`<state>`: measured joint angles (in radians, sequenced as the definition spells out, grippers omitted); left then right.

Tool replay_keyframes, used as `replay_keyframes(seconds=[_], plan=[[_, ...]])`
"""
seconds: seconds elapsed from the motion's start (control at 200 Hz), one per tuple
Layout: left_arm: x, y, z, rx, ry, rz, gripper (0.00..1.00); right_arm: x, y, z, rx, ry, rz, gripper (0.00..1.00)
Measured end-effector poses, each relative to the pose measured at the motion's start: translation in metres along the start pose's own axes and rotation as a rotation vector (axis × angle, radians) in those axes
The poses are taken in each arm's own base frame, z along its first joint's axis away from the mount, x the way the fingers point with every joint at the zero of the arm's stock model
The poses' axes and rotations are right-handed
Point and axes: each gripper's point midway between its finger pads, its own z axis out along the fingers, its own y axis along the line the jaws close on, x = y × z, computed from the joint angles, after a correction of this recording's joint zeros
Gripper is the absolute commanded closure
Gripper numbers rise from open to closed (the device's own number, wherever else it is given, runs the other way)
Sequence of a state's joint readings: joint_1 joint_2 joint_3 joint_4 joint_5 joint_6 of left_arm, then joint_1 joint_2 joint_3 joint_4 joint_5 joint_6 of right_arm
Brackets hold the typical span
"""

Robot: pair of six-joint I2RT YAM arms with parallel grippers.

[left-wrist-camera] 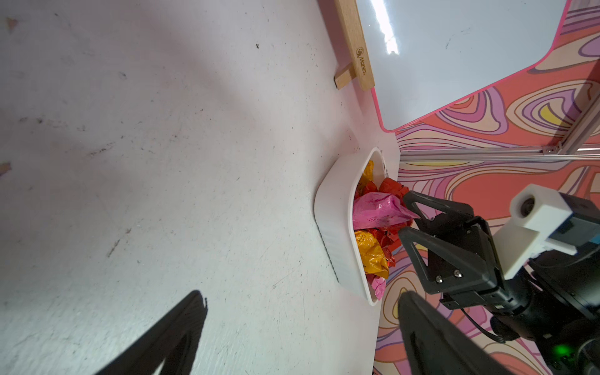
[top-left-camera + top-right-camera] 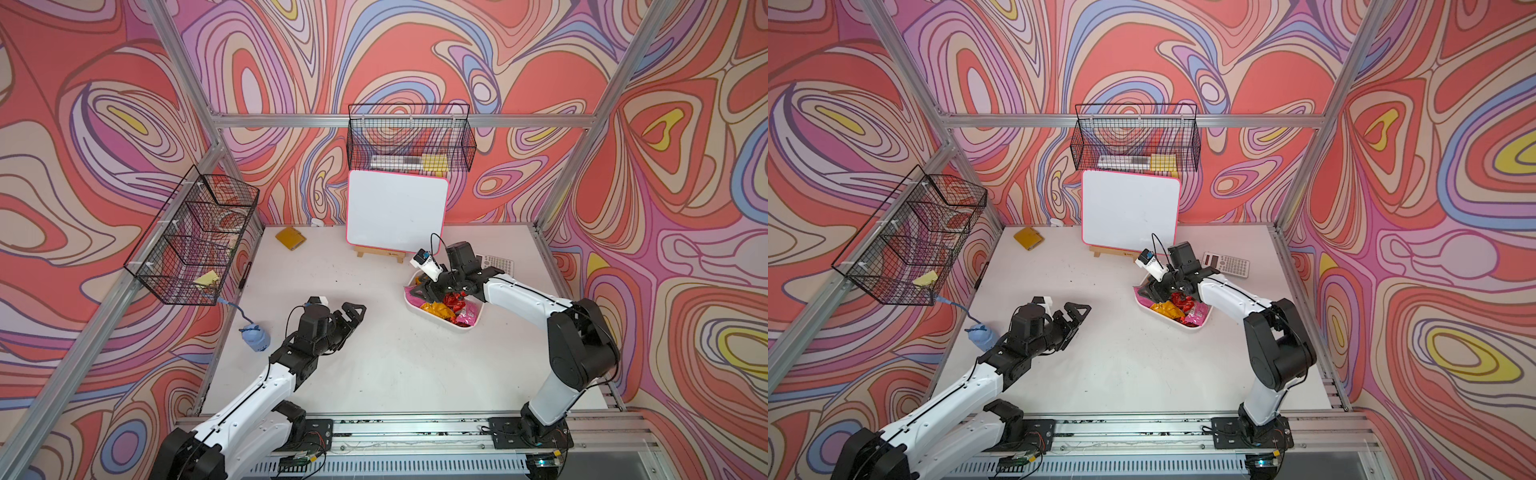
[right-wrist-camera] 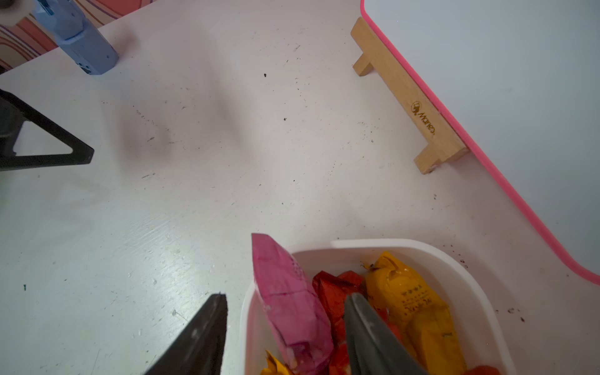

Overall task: Take the tea bags out of the storage box
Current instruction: Pick up the tea bag from the storage box, then place the tea bag at the center of the board.

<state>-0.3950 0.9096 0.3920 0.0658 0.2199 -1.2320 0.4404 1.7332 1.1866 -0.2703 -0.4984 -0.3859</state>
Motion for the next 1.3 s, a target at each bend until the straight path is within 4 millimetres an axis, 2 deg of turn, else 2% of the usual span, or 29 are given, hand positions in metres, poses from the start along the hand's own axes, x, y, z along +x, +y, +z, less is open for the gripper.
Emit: replay_keyframes(seconds=[0.235, 0.441, 0.626, 0.741, 0.931, 1.057, 1.172, 1.302], plan=[[-0.007, -0.006, -0.008, 0.019, -0.044, 0.006, 0.02, 0.010, 0.000, 0.008, -0.017, 0.038, -0.024, 0.71], [-0.010, -0.004, -0.010, 0.008, -0.065, 0.006, 0.02, 0.010, -0.001, 0.009, -0.023, 0.056, -0.056, 1.00], [-0.011, -0.002, -0.010, 0.003, -0.073, 0.005, 0.02, 0.009, 0.000, 0.006, -0.025, 0.062, -0.063, 1.00], [-0.012, 0.001, -0.011, -0.009, -0.080, 0.004, 0.02, -0.001, 0.001, -0.003, -0.011, 0.038, -0.078, 1.00], [-0.014, 0.013, -0.017, -0.060, -0.105, -0.009, 0.03, -0.044, 0.004, -0.038, 0.047, -0.086, -0.102, 1.00], [-0.015, 0.025, -0.023, -0.112, -0.129, -0.011, 0.04, -0.076, 0.010, -0.061, 0.062, -0.209, -0.044, 1.00], [-0.017, 0.042, -0.032, -0.199, -0.148, -0.003, 0.07, -0.092, 0.026, -0.065, 0.034, -0.297, 0.096, 1.00], [-0.021, 0.054, -0.045, -0.307, -0.173, 0.018, 0.09, -0.094, 0.068, -0.038, -0.045, -0.286, 0.291, 1.00]])
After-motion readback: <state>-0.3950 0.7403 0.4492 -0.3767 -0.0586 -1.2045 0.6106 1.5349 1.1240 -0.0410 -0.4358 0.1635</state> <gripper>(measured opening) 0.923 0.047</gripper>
